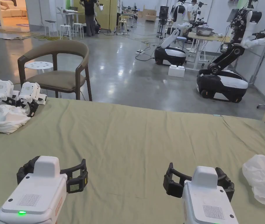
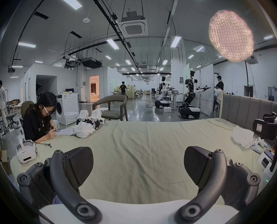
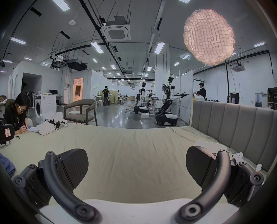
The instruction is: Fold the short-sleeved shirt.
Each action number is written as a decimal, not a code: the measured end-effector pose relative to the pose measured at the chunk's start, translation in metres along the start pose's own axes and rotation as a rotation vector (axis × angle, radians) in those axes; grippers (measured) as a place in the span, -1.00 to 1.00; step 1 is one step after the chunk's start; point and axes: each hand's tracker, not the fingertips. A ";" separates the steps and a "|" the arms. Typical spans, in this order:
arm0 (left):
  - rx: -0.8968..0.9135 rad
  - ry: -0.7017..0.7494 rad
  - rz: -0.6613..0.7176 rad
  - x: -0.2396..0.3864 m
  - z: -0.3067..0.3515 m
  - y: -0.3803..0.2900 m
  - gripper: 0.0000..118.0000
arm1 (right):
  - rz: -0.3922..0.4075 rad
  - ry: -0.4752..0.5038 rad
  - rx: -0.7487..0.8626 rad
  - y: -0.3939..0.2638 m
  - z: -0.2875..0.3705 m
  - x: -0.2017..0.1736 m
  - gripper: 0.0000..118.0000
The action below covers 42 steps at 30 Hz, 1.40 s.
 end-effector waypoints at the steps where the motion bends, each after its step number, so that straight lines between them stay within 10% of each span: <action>1: 0.001 0.001 0.000 0.000 0.000 0.000 0.92 | 0.002 0.000 -0.002 0.001 0.000 0.000 1.00; 42: 0.010 -0.018 -0.018 -0.003 0.000 -0.001 0.92 | -0.020 0.009 -0.049 0.000 -0.002 -0.001 1.00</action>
